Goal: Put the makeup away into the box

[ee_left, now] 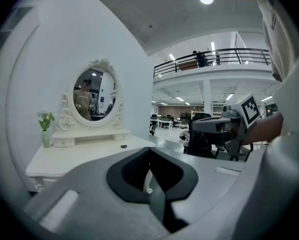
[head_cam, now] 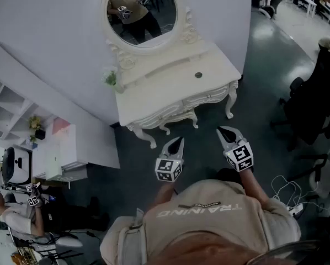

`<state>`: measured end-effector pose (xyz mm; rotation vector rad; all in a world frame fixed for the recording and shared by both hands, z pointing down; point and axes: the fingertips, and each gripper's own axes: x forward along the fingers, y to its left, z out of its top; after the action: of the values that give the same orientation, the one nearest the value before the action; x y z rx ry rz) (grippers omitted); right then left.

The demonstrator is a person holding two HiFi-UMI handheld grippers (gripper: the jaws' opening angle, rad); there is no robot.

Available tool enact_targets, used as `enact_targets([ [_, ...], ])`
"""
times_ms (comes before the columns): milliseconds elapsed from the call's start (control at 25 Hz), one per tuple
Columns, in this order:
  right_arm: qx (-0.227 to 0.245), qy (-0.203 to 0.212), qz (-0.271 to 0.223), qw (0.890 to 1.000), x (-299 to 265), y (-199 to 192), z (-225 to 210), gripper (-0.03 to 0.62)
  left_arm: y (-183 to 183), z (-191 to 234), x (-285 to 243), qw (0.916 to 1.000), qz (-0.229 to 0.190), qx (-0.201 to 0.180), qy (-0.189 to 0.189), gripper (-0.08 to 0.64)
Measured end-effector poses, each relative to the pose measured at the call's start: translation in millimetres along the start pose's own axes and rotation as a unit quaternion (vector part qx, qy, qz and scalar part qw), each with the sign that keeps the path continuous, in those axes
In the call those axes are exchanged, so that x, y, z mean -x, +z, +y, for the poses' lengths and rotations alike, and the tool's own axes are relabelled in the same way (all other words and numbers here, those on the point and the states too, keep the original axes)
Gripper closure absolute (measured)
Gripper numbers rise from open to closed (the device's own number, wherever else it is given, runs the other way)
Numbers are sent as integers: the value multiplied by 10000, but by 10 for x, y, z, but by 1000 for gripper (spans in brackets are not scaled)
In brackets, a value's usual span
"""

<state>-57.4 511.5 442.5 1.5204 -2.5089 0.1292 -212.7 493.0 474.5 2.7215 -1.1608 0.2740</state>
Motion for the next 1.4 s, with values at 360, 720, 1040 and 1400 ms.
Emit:
enact_targets([
  [360,177,-7,-232,9996,-95,84,-713,591,300,-255,-674,9992,-322,33,-230,554],
  [720,-42,238,-11,9997,-26,-438,-1359,591,230,-566,-1419,9998,78,-156,-80,554],
  [1040,-586,472,32,9972,-71,-884,-1777,591,115,-563,-1741,9972,666,-278,215,554],
  [1400,-298,709,-76,9970,-547,-915,-2149,591,46,-512,-2269,9979,518,343,205,554],
])
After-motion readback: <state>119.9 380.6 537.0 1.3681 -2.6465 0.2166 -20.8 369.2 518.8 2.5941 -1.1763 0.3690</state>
